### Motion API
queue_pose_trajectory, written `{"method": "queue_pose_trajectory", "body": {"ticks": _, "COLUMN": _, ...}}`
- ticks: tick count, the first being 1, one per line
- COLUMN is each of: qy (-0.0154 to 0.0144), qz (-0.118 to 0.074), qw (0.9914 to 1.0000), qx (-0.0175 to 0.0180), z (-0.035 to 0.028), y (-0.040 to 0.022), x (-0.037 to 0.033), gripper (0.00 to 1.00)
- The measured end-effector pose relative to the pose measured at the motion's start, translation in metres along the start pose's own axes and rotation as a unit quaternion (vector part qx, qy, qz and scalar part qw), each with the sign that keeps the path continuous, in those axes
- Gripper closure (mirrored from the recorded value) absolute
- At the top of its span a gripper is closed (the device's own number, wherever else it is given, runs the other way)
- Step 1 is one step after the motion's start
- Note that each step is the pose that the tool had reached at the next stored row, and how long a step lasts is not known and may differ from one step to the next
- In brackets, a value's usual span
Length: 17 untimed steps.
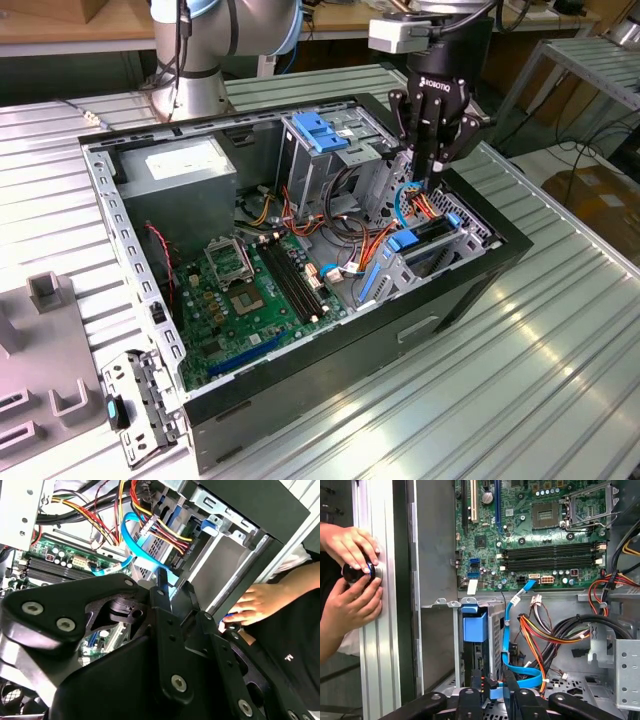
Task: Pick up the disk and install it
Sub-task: 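Insert the second disk wire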
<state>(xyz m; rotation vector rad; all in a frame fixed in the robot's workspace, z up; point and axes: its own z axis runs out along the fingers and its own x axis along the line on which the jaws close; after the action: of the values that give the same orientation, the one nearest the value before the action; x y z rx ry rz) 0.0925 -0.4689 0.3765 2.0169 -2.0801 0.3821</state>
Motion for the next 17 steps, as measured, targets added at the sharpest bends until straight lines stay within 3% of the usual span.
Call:
{"method": "queue_pose_trajectory", "body": {"ticks": 1, "qy": 0.0020, "qz": 0.000, "qw": 0.99999, "qx": -0.0030, "z": -0.0004, "y": -0.0004, "x": -0.0006, "gripper": 0.69}}
{"method": "queue_pose_trajectory", "body": {"ticks": 2, "qy": 0.0023, "qz": 0.000, "qw": 0.99997, "qx": -0.0078, "z": -0.0005, "y": -0.0004, "x": -0.0006, "gripper": 0.69}}
{"method": "queue_pose_trajectory", "body": {"ticks": 6, "qy": 0.0029, "qz": 0.007, "qw": 0.99974, "qx": -0.0218, "z": -0.0006, "y": -0.0004, "x": -0.0009, "gripper": 0.69}}
{"method": "queue_pose_trajectory", "body": {"ticks": 9, "qy": 0.0028, "qz": 0.011, "qw": 0.99962, "qx": -0.0248, "z": -0.0011, "y": -0.0014, "x": -0.0024, "gripper": 0.69}}
{"method": "queue_pose_trajectory", "body": {"ticks": 17, "qy": 0.0022, "qz": 0.011, "qw": 0.99959, "qx": -0.0264, "z": -0.0056, "y": -0.0033, "x": -0.0030, "gripper": 0.69}}
